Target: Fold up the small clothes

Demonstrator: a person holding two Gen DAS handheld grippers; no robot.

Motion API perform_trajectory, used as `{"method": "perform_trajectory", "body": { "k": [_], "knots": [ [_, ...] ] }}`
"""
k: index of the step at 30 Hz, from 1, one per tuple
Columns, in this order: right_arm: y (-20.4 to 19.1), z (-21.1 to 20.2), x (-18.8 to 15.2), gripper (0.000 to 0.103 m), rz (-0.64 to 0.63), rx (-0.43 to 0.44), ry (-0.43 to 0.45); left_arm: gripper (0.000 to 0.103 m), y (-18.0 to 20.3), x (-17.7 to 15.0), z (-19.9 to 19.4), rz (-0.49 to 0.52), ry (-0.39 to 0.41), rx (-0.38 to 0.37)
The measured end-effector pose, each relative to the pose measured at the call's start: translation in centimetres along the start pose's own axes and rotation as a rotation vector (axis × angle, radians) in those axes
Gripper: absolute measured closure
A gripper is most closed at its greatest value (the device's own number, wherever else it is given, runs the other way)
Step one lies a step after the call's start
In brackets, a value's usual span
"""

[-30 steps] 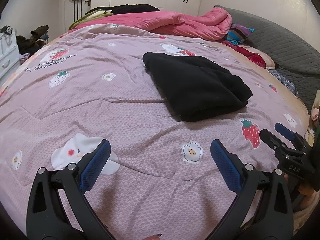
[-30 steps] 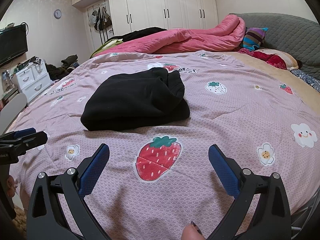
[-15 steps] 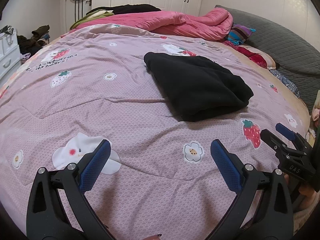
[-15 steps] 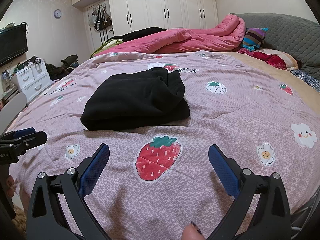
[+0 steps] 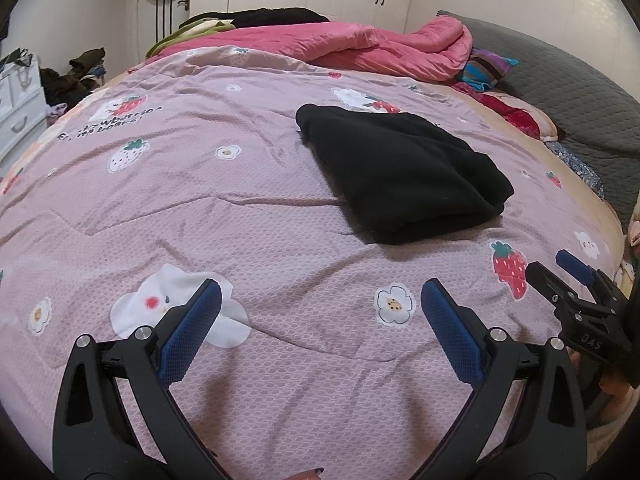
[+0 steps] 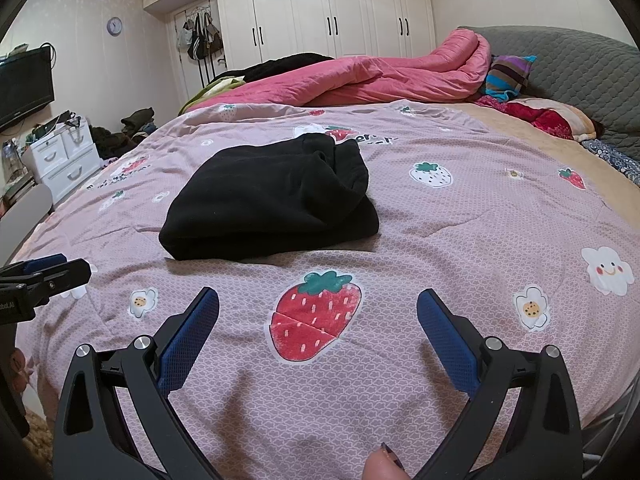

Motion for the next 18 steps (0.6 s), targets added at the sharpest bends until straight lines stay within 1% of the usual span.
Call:
{"method": "perform_trajectory", "body": {
  "k": [4, 9, 11, 13, 15, 16, 17, 18],
  "knots": [
    [0.1, 0.1, -0.2, 0.004, 0.001, -0.001, -0.001, 0.009, 0.1, 0.0, 0.0, 0.01, 0.003, 0.008],
    [0.3, 0.1, -0.3, 0.004, 0.005, -0.005, -0.002, 0.009, 0.4, 0.0, 0.1, 0.022, 0.0, -0.007],
    [0.9, -0.3, -0.3, 0.004, 0.027, -0.009, 0.004, 0.009, 0.5, -0.1, 0.0, 0.024, -0.002, -0.004],
    [2.4, -1.4, 0.1, 0.004, 0.089, -0.015, 0.024, 0.009, 0.4, -0.1, -0.3, 0.027, 0.005, 0.019],
    [5.4, -3.8, 0.7, 0.004, 0.2, -0.053, 0.083, 0.009, -0.1, 0.1, -0.6, 0.019, 0.017, 0.02],
    [6.9, -4.8, 0.7, 0.004, 0.244, -0.081, 0.1, 0.009, -1.2, 0.2, -0.9, -0.014, 0.024, 0.021],
    [9.1, -6.1, 0.7, 0.004, 0.298, -0.144, 0.117, 0.009, -2.0, 0.4, -0.9, -0.04, 0.024, 0.024],
    [11.3, -7.3, 0.5, 0.004, 0.347, -0.219, 0.126, 0.009, -3.9, 0.5, -0.8, -0.09, 0.011, 0.04]
  ]
}}
Point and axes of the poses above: each gripper's, at about its wrist camera, not at the fingertips, and z roughly the way its jaws point, y to its right, x to its top, the point moved 1 cm from there along z, roughly the way its jaws point, and after that the axes turned 1 degree about -x, right-handed, at the moved point
